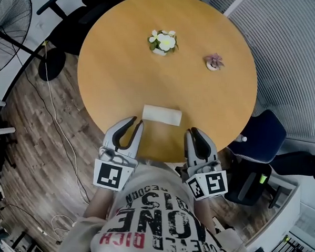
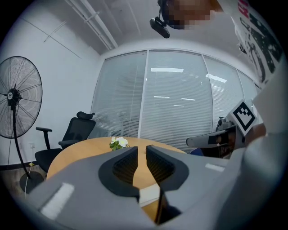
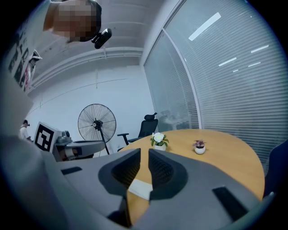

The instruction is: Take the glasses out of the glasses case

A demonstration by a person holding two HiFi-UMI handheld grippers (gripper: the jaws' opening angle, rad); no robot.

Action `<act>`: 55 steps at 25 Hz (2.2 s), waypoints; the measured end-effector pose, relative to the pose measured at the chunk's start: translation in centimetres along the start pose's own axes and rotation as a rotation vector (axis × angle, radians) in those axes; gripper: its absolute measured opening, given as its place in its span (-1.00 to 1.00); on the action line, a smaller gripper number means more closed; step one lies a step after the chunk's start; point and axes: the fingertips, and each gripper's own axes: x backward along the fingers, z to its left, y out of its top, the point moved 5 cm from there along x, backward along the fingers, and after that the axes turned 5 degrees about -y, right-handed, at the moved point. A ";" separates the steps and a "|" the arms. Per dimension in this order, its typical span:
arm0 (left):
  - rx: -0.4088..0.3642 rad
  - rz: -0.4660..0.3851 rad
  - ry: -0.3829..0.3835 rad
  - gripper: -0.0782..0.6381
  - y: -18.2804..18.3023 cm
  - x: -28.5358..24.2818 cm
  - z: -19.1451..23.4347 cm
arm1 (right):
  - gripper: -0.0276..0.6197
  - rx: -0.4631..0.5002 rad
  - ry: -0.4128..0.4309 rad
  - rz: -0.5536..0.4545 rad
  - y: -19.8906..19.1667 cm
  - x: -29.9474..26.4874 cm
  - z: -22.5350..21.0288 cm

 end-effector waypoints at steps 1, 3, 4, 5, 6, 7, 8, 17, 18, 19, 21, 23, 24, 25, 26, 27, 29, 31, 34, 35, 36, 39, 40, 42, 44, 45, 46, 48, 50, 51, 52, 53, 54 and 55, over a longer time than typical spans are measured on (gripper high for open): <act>-0.001 0.001 0.003 -0.59 -0.1 0.0 0.0 | -0.82 0.000 0.001 0.000 -0.1 0.0 -0.1; -0.002 0.000 0.009 -0.59 -0.1 -0.1 -0.1 | -0.82 0.005 0.004 0.000 -0.2 0.2 -0.3; -0.003 0.001 0.012 -0.59 -0.1 -0.1 -0.1 | -0.82 0.009 0.005 0.000 -0.2 0.2 -0.4; -0.005 0.002 0.013 -0.59 -0.1 0.0 -0.1 | -0.82 0.011 0.006 -0.002 -0.1 0.3 -0.4; -0.008 0.004 0.014 -0.59 -0.1 0.0 -0.1 | -0.82 0.011 0.006 -0.003 -0.1 0.3 -0.5; -0.010 0.006 0.015 -0.59 -0.1 -0.1 -0.1 | -0.82 0.011 0.006 -0.003 -0.1 0.3 -0.5; -0.012 0.008 0.015 -0.59 -0.1 -0.2 -0.1 | -0.82 0.012 0.006 -0.003 0.0 0.3 -0.6; -0.054 0.077 -0.001 -0.59 -1.6 -1.4 0.8 | -0.82 0.135 0.015 0.039 -0.6 -0.9 -1.1; -0.069 0.087 -0.003 -0.59 -1.9 -1.7 1.0 | -0.82 0.161 0.018 0.053 -0.9 -1.1 -1.1; -0.086 0.096 -0.006 -0.58 -2.3 -2.0 1.3 | -0.82 0.184 0.022 0.065 -1.2 -1.4 -1.2; -0.108 0.116 -0.012 -0.56 -3.2 -2.5 1.7 | -0.82 0.221 0.032 0.087 -1.7 -2.1 -1.3; -0.109 0.143 -0.017 -0.55 -4.2 -3.0 1.9 | -0.80 0.251 0.042 0.106 -2.4 -2.7 -1.3; -0.109 0.159 -0.020 -0.55 -4.8 -3.2 2.0 | -0.76 0.267 0.046 0.117 -2.8 -3.0 -1.4; -0.109 0.177 -0.023 -0.54 -5.4 -3.4 2.0 | -0.72 0.286 0.051 0.131 -3.2 -3.3 -1.4; -0.111 0.196 -0.024 -0.53 -6.0 -3.7 2.1 | -0.70 0.307 0.057 0.145 -3.7 -3.7 -1.5; -0.112 0.214 -0.025 -0.52 -6.6 -3.9 2.2 | -0.69 0.327 0.064 0.157 -4.1 -4.0 -1.5; -0.114 0.249 -0.029 -0.52 -7.9 -4.3 2.4 | -0.67 0.358 0.077 0.177 -4.8 -4.6 -1.5; -0.114 0.285 -0.038 -0.49 -9.2 -4.8 2.7 | -0.65 0.389 0.088 0.202 -5.5 -5.1 -1.6; -0.116 0.344 -0.057 -0.43 -11.1 -5.3 3.0 | -0.63 0.429 0.108 0.254 -7.1 -6.0 -1.6; -0.117 0.364 -0.065 -0.41 -11.7 -5.4 3.0 | -0.62 0.432 0.113 0.266 -7.7 -6.2 -1.6; -0.118 0.384 -0.073 -0.39 -12.3 -5.5 3.0 | -0.61 0.434 0.116 0.275 -8.2 -6.4 -1.7; -0.114 0.443 -0.089 -0.36 -14.2 -5.7 2.9 | -0.58 0.470 0.123 0.308 -9.5 -7.0 -1.7; -0.114 0.460 -0.095 -0.36 -14.7 -5.7 2.9 | -0.57 0.486 0.127 0.322 -9.9 -7.2 -1.6; -0.116 0.492 -0.109 -0.35 -15.7 -6.0 2.9 | -0.55 0.519 0.138 0.352 -10.9 -7.6 -1.4; -0.121 0.524 -0.122 -0.35 -16.6 -6.2 2.8 | -0.53 0.570 0.148 0.386 -11.7 -7.8 -1.3; -0.124 0.537 -0.126 -0.35 -17.0 -6.4 2.8 | -0.52 0.600 0.152 0.402 -12.1 -7.9 -1.2; -0.125 0.548 -0.128 -0.35 -17.3 -6.5 2.9 | -0.51 0.626 0.156 0.417 -12.5 -8.0 -1.2; -0.123 0.566 -0.129 -0.35 -17.9 -6.8 3.0 | -0.49 0.663 0.161 0.439 -13.2 -8.2 -1.1; -0.118 0.582 -0.133 -0.35 -18.4 -7.0 3.1 | -0.48 0.692 0.163 0.458 -13.8 -8.2 -1.1; -0.117 0.588 -0.135 -0.35 -18.5 -7.1 3.2 | -0.47 0.705 0.165 0.466 -14.1 -8.3 -1.1; -0.116 0.591 -0.137 -0.35 -18.6 -7.2 3.2 | -0.46 0.719 0.167 0.475 -14.3 -8.3 -1.0; -0.114 0.594 -0.139 -0.35 -18.6 -7.3 3.2 | -0.45 0.735 0.169 0.483 -14.5 -8.4 -1.0; -0.111 0.595 -0.140 -0.35 -18.6 -7.4 3.3 | -0.45 0.753 0.170 0.491 -14.7 -8.4 -1.0; -0.108 0.597 -0.141 -0.35 -18.6 -7.5 3.3 | -0.44 0.772 0.170 0.500 -14.9 -8.5 -1.1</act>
